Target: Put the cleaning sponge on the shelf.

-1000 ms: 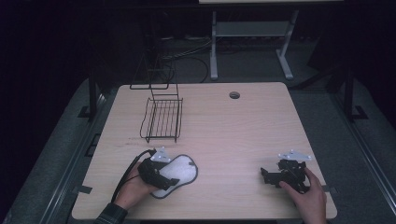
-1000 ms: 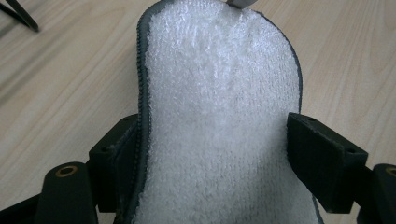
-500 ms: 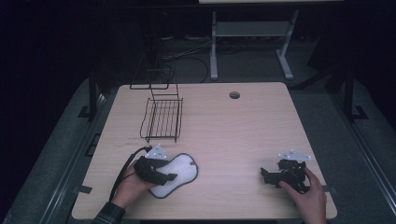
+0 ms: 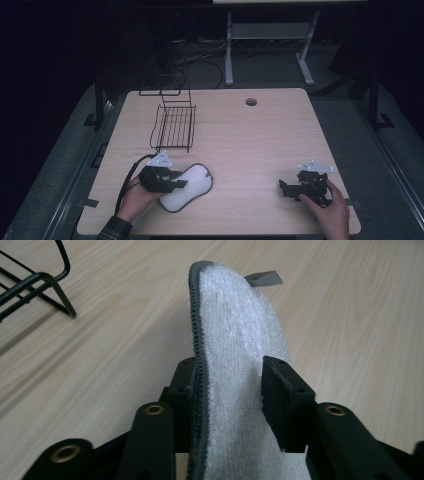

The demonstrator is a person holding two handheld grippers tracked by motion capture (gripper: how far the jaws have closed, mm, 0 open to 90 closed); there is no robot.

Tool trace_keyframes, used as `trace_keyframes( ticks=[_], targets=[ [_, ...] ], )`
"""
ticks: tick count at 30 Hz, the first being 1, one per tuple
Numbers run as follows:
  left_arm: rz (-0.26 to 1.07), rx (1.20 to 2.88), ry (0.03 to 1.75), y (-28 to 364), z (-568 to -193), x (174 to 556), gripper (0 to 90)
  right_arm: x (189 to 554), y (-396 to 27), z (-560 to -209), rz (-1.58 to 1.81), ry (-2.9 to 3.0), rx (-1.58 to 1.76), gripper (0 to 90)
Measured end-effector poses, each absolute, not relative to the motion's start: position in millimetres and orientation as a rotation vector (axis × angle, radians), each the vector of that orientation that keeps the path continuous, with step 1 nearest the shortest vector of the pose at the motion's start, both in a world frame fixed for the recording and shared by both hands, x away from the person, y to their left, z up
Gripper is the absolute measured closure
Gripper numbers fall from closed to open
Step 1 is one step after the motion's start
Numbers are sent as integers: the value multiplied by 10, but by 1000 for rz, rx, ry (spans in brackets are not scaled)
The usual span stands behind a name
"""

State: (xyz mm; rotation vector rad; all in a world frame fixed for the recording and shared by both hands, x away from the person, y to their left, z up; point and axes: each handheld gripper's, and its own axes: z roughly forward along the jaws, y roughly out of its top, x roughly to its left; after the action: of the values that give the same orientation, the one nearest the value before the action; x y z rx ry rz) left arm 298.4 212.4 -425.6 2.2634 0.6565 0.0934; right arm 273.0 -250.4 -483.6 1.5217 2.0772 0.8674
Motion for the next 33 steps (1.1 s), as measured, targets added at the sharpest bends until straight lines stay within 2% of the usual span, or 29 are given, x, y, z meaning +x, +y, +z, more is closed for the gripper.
trace_keyframes(
  ticks=[21, 33],
  targets=[
    [-17, 2172, 646, 2170, -4125, 2973, 792, 2730, -2504, -4836, 867, 2077, 1522, 0],
    [5, 2166, 658, 2151, -4073, 2978, 809, 2730, -2504, -4835, 868, 2077, 1522, 0]
  ],
)
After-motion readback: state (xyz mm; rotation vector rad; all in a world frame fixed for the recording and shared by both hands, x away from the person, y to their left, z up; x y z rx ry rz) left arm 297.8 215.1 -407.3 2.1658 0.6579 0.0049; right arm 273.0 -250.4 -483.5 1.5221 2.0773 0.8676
